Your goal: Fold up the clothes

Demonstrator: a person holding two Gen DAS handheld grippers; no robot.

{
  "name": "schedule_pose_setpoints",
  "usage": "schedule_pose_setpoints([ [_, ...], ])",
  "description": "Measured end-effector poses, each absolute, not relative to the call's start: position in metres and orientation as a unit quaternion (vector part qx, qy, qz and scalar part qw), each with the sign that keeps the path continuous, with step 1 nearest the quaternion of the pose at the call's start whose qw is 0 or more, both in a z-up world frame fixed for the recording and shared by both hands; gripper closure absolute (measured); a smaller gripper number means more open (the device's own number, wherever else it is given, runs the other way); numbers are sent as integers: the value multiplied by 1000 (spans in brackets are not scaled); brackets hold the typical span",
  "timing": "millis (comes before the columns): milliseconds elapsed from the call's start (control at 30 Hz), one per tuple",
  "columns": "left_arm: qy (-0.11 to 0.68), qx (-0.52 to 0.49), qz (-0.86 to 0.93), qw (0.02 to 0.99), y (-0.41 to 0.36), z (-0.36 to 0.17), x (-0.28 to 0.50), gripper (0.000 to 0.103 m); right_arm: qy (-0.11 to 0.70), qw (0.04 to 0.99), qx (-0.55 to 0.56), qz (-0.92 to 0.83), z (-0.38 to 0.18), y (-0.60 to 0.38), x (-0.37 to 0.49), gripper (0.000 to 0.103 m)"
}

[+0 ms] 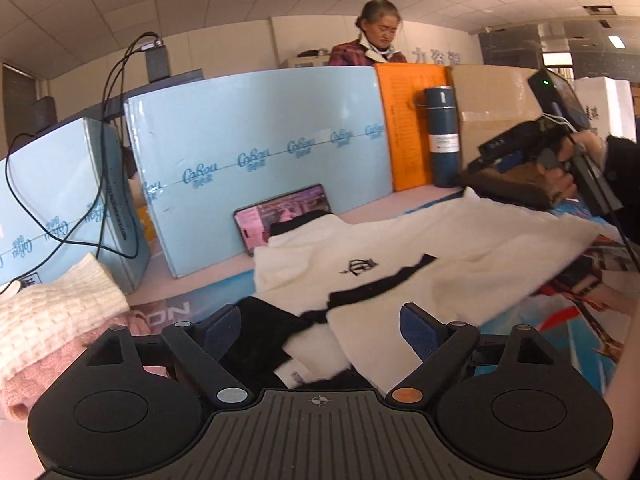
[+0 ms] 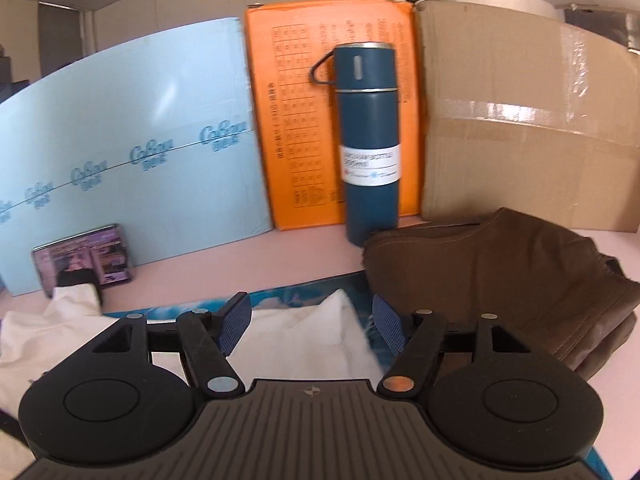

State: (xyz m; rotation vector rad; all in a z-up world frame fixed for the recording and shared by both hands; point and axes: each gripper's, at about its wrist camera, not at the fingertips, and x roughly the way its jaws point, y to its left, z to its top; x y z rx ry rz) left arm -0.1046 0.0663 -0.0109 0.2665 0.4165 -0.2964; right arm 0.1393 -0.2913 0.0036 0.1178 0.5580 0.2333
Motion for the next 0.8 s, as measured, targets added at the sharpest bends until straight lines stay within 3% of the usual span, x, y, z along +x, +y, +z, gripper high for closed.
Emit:
schedule_pose_setpoints([
  [267,260,144,-150,943,44,-42,-115,14,357,878,31,318,-23,-177,92,40],
  [333,252,155,-141,945,46,-44,-117,16,354,880,4,317,-28,-159,83,49],
  [367,249,156,-139,946,50,-44,-117,29,348,883,-10,315,-30,-152,78,53],
  [400,249,158,-140,945,55,-45,-117,60,345,884,-17,315,-31,-147,74,66],
  [467,249,163,-145,944,62,-45,-116,82,343,883,-21,321,-31,-144,70,77],
  [533,249,179,-142,941,68,-45,-118,83,339,882,-23,326,-30,-146,63,93],
  [733,268,202,-145,931,86,-38,-127,84,349,871,-15,345,-28,-152,44,94],
  [800,274,196,-156,929,90,-33,-127,77,350,869,-16,350,-29,-152,39,93],
])
